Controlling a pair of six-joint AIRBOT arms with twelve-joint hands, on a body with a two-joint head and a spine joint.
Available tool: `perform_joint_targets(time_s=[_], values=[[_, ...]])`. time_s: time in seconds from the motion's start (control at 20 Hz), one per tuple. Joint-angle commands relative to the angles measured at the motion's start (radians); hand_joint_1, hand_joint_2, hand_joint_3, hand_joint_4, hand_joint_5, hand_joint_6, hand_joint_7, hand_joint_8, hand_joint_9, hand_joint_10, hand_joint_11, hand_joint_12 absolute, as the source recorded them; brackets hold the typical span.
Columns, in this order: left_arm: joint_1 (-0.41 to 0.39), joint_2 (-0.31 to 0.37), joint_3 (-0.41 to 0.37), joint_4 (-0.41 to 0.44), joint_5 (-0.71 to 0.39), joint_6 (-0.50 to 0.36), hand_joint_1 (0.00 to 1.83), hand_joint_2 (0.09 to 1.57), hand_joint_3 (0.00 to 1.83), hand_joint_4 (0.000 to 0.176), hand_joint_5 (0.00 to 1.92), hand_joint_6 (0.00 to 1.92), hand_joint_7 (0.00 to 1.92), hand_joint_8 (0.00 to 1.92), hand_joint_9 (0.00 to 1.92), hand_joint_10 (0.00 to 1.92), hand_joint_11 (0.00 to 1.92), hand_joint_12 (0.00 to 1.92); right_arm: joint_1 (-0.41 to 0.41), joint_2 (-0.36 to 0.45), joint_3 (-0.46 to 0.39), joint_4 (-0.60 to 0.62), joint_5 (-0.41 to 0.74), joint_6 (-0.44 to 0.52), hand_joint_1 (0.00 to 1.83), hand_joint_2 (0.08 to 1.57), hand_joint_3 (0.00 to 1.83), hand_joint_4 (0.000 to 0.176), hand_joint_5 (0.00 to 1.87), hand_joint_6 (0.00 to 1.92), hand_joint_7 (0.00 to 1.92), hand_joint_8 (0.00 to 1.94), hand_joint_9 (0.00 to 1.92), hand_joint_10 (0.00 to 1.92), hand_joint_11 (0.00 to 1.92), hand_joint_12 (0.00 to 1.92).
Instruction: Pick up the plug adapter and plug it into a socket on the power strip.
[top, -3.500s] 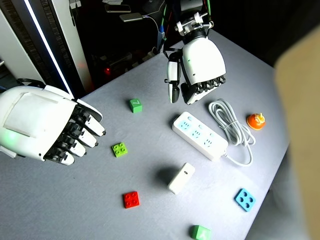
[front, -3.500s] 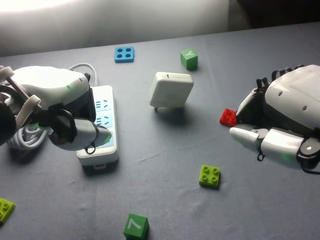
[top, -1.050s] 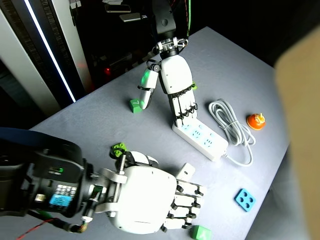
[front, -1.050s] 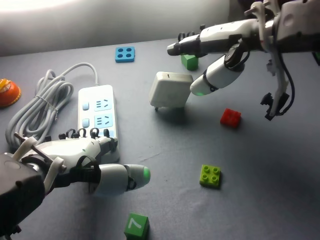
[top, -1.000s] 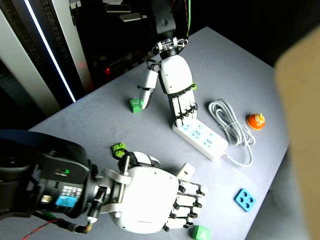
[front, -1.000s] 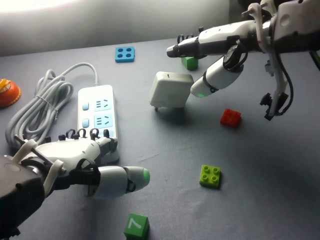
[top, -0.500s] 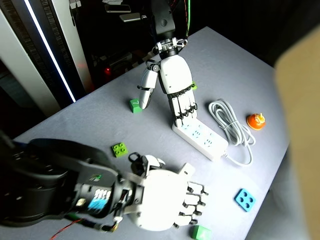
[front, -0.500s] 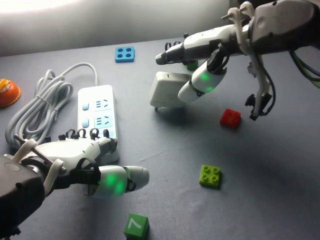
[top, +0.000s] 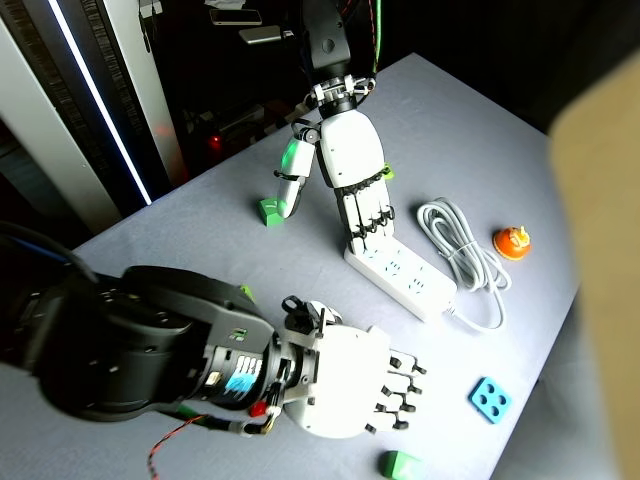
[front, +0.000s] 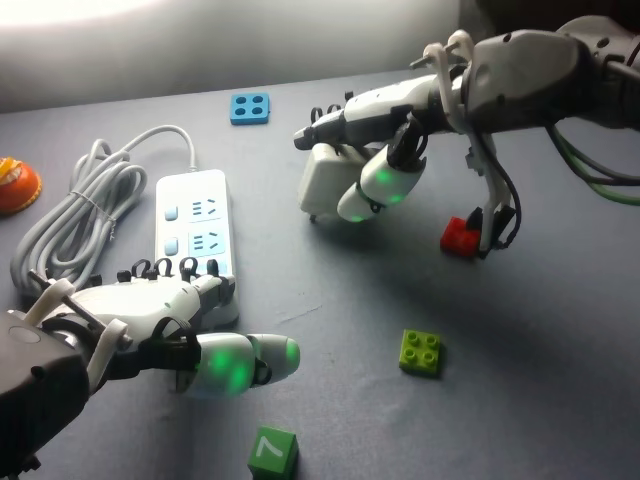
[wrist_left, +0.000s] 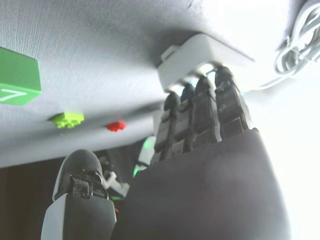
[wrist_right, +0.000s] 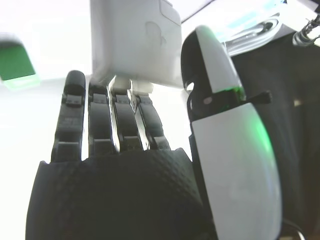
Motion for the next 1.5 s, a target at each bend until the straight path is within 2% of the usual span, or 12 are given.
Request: perform_joint_targets(time_s=[0.0, 0.15, 0.35, 0.45, 0.6, 0.7, 1.1, 1.2, 1.3, 1.35, 1.45], values=[[-0.001, 0.000, 0.006, 0.014, -0.014, -0.003, 0.00, 1.16, 0.00, 0.000, 0.08, 0.01, 0.07, 0.01, 0.02, 0.00, 0.00, 0.00, 0.008, 0.002, 0.008, 0.021, 0.084, 0.004, 1.00, 1.17, 0.00, 0.000, 0.11, 0.01, 0.08, 0.01, 0.07, 0.01, 0.00, 0.34], [0.001, 0.000, 0.004, 0.014, -0.014, -0.003, 0.00, 1.15, 0.00, 0.000, 0.07, 0.01, 0.07, 0.01, 0.04, 0.01, 0.01, 0.00, 0.009, -0.019, 0.029, 0.021, 0.118, 0.004, 0.91, 1.20, 0.01, 0.000, 0.05, 0.00, 0.03, 0.00, 0.02, 0.00, 0.00, 0.21], [0.000, 0.000, 0.005, 0.014, -0.014, -0.003, 0.00, 1.15, 0.00, 0.000, 0.06, 0.00, 0.07, 0.00, 0.04, 0.01, 0.01, 0.00, 0.019, -0.027, 0.037, 0.021, 0.110, 0.005, 0.96, 1.18, 0.00, 0.000, 0.08, 0.00, 0.05, 0.00, 0.05, 0.00, 0.00, 0.25], [-0.001, 0.000, 0.005, 0.014, -0.012, -0.003, 0.00, 1.15, 0.00, 0.000, 0.05, 0.00, 0.06, 0.00, 0.03, 0.00, 0.00, 0.00, 0.021, -0.029, 0.039, 0.021, 0.105, 0.005, 0.99, 1.16, 0.00, 0.000, 0.13, 0.01, 0.09, 0.00, 0.08, 0.01, 0.00, 0.36], [-0.002, 0.000, 0.005, 0.014, -0.012, -0.003, 0.00, 1.15, 0.00, 0.000, 0.06, 0.00, 0.05, 0.00, 0.03, 0.00, 0.00, 0.00, 0.021, -0.031, 0.041, 0.021, 0.107, 0.005, 0.93, 1.18, 0.01, 0.000, 0.07, 0.00, 0.05, 0.00, 0.05, 0.00, 0.00, 0.33], [-0.002, 0.000, 0.004, 0.014, -0.010, -0.003, 0.00, 1.15, 0.00, 0.000, 0.09, 0.01, 0.08, 0.01, 0.06, 0.01, 0.03, 0.01, 0.023, -0.031, 0.042, 0.021, 0.108, 0.005, 0.95, 1.17, 0.00, 0.000, 0.07, 0.00, 0.04, 0.00, 0.04, 0.00, 0.00, 0.29], [-0.006, -0.002, 0.005, 0.014, -0.008, -0.003, 0.00, 1.15, 0.00, 0.000, 0.08, 0.00, 0.07, 0.00, 0.04, 0.00, 0.02, 0.01, 0.023, -0.039, 0.042, 0.021, 0.117, 0.007, 1.00, 1.16, 0.00, 0.000, 0.09, 0.00, 0.08, 0.01, 0.08, 0.01, 0.00, 0.35], [-0.006, -0.002, 0.005, 0.014, -0.008, -0.003, 0.00, 1.15, 0.00, 0.000, 0.07, 0.00, 0.06, 0.00, 0.03, 0.00, 0.02, 0.01, 0.023, -0.040, 0.042, 0.021, 0.117, 0.007, 1.01, 1.15, 0.00, 0.000, 0.13, 0.01, 0.11, 0.00, 0.11, 0.01, 0.00, 0.46], [-0.007, -0.002, 0.005, 0.014, -0.008, -0.003, 0.00, 1.15, 0.00, 0.000, 0.06, 0.00, 0.05, 0.00, 0.02, 0.00, 0.01, 0.01, 0.022, -0.040, 0.042, 0.021, 0.118, 0.008, 0.95, 1.20, 0.01, 0.000, 0.15, 0.01, 0.14, 0.00, 0.14, 0.01, 0.00, 0.57], [-0.007, -0.002, 0.005, 0.014, -0.008, -0.003, 0.00, 1.15, 0.00, 0.000, 0.07, 0.00, 0.05, 0.00, 0.03, 0.00, 0.01, 0.01, 0.022, -0.040, 0.043, 0.021, 0.118, 0.008, 1.00, 1.21, 0.01, 0.000, 0.19, 0.01, 0.16, 0.01, 0.17, 0.01, 0.00, 0.65], [-0.007, -0.002, 0.005, 0.014, -0.007, -0.003, 0.00, 1.15, 0.00, 0.000, 0.08, 0.01, 0.06, 0.01, 0.04, 0.01, 0.02, 0.02, 0.022, -0.040, 0.046, 0.021, 0.119, 0.008, 1.03, 1.21, 0.00, 0.000, 0.33, 0.02, 0.29, 0.02, 0.28, 0.02, 0.00, 0.87]])
